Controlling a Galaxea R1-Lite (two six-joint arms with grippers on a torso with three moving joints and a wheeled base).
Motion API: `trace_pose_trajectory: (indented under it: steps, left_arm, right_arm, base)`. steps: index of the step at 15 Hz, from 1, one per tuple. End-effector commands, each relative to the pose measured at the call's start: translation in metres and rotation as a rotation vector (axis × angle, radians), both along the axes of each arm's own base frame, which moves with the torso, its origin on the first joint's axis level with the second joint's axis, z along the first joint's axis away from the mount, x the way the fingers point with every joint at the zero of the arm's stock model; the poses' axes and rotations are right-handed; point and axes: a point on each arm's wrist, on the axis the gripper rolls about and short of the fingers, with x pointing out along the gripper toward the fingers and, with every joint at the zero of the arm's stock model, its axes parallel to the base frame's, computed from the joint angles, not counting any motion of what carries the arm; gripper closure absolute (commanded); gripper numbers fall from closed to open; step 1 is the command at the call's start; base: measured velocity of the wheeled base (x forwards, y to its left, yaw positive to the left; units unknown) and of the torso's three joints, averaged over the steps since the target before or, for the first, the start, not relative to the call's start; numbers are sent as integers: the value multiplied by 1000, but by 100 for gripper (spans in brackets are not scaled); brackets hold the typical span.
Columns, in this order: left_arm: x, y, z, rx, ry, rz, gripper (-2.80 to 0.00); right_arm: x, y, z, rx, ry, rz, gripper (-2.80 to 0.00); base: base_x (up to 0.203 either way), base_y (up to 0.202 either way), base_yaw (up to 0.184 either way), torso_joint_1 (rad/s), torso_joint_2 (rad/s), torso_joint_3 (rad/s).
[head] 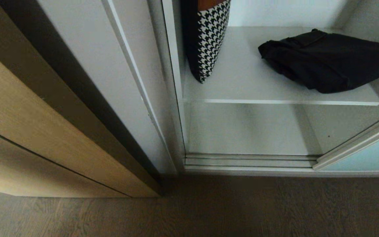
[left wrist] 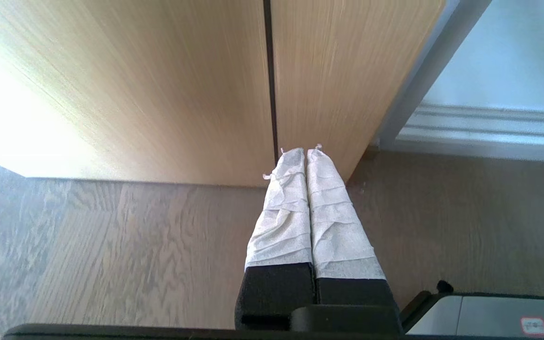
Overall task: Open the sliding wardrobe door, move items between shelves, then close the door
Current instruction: Place the bag on the higher shelf
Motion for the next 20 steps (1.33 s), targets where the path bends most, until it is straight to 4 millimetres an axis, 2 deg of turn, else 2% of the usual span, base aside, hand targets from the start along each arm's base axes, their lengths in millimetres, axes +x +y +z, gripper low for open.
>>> trace_pose_trajectory:
  steps: [1,9,20]
  left_arm:
    - [0,0,0,1,1,1,0]
    - [0,0,0,0,0,1,0]
    - [0,0,0,3,5,2,0]
  right_arm:
    - [0,0,0,0,0,0,0]
    - [0,0,0,-1,-1,0,0]
    - [0,0,0,0,-1,0,0]
  base:
    - [0,0,0,2,2,198]
    - [0,0,0,4,2,187]
    - [0,-6,0,0,1,9]
